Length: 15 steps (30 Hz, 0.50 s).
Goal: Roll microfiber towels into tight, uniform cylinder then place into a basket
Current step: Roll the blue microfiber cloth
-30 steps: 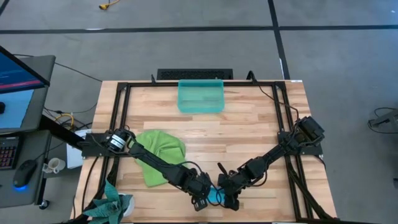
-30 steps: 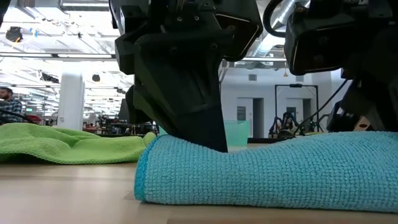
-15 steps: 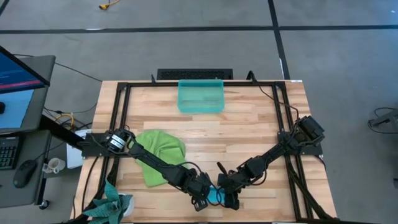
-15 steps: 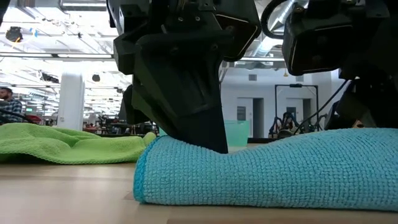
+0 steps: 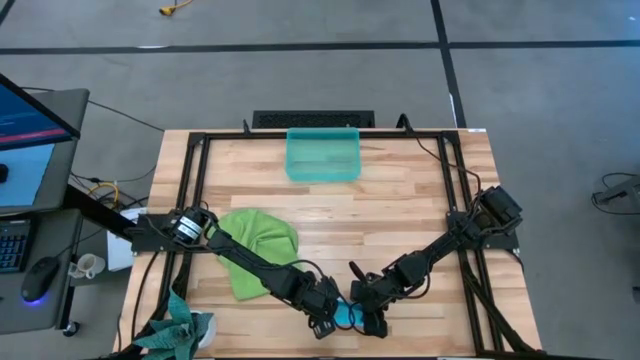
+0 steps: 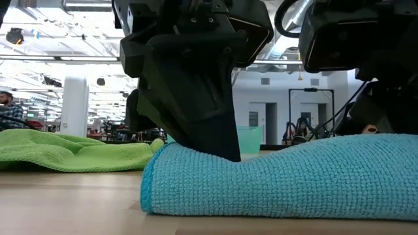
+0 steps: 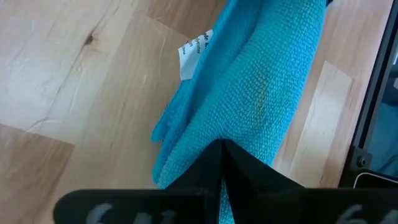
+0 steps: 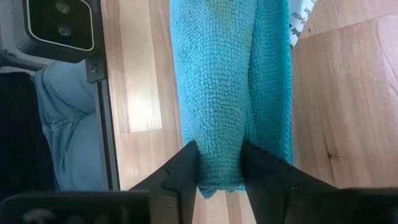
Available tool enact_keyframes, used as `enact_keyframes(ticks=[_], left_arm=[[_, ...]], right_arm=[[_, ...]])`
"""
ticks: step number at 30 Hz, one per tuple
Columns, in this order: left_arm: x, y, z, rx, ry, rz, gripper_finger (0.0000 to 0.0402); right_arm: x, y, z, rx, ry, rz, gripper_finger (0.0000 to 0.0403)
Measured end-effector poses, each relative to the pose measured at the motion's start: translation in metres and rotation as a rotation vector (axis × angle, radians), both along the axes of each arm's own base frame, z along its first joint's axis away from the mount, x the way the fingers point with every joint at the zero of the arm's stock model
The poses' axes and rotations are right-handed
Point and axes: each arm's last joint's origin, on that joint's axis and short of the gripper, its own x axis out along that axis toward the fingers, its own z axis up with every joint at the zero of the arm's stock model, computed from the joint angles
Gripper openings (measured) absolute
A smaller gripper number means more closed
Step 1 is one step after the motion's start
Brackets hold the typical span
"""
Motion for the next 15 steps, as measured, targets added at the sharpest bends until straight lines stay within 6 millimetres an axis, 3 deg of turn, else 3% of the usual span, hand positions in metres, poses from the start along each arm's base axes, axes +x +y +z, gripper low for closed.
enact_keyframes(ticks=[9, 15], left_arm=[[0.0002, 0.0001, 0.0, -0.01, 0.004, 0.022, 0.0011], [0.0003, 0.0001, 0.0, -0.021, 0.008, 0.047, 0.0011]], right_arm=[[0.0008, -0.0009, 0.0009, 0.02, 0.014, 0.015, 0.0197], [0.0018, -0.0031, 0.001, 0.061, 0.043, 0.041, 0.0211]])
